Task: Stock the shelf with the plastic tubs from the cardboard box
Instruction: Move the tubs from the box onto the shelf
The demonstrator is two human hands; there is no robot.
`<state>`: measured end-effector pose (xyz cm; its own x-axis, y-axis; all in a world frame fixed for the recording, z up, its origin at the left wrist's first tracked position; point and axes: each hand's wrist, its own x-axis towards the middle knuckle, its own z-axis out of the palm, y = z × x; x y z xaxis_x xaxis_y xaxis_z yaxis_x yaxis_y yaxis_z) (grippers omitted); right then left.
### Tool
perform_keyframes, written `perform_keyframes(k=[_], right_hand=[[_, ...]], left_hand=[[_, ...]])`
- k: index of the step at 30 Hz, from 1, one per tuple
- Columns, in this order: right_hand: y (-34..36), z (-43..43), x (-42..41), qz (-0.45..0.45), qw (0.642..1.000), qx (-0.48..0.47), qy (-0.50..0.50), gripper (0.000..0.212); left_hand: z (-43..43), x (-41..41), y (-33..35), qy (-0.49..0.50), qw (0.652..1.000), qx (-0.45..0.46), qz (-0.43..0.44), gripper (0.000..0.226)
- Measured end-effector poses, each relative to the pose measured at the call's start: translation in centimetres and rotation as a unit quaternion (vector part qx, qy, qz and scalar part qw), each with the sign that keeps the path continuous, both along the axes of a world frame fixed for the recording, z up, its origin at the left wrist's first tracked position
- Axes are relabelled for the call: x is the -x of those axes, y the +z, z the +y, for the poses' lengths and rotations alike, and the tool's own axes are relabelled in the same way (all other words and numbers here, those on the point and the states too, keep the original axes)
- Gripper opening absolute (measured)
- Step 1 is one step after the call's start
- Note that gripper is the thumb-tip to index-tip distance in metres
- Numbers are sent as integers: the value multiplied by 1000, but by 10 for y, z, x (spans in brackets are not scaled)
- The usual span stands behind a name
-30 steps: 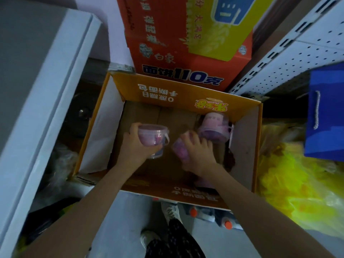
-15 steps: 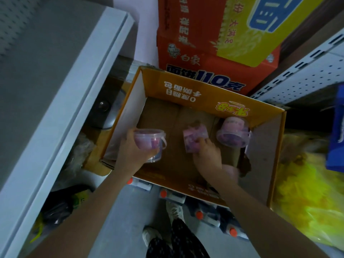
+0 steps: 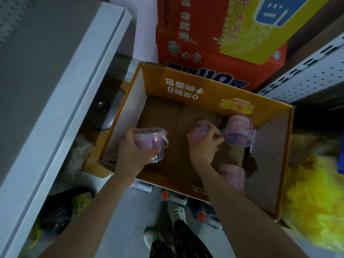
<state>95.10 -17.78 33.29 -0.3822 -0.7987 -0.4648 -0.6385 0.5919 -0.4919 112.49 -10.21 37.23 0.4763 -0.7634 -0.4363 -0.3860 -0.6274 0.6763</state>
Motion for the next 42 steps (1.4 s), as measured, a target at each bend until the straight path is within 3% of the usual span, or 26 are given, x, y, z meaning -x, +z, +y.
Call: perform_keyframes(k=[4, 8, 14, 16, 20, 26, 29, 36, 42], right_hand=[[-9, -5, 12, 35, 998, 27, 44, 74], [-10, -2, 20, -2, 998, 57, 4, 82], [-18, 8, 33, -41, 999, 17, -26, 104], [-18, 8, 38, -45, 999, 20, -20, 104], [-16, 9, 40, -40, 999, 9, -18, 100], [-5, 19, 40, -55, 998, 30, 30, 98], [8, 23, 41, -71, 994, 54, 57, 97], [61, 32, 41, -87, 990, 75, 83, 105], [132, 38, 32, -87, 972, 165, 141, 105]], left_hand=[[-4, 0, 2, -3, 1000, 21, 13, 86], [-9, 1, 5, -13, 999, 35, 21, 83], [-15, 1, -3, -2, 1000, 18, 1, 87], [-13, 3, -6, -4, 1000, 16, -26, 95], [-11, 0, -3, -10, 1000, 16, 2, 82], [-11, 4, 6, -36, 999, 12, -28, 82], [-5, 2, 16, -33, 998, 44, -33, 76], [9, -2, 60, 11, 996, 92, 6, 87], [23, -6, 127, 26, 982, 184, -11, 93]])
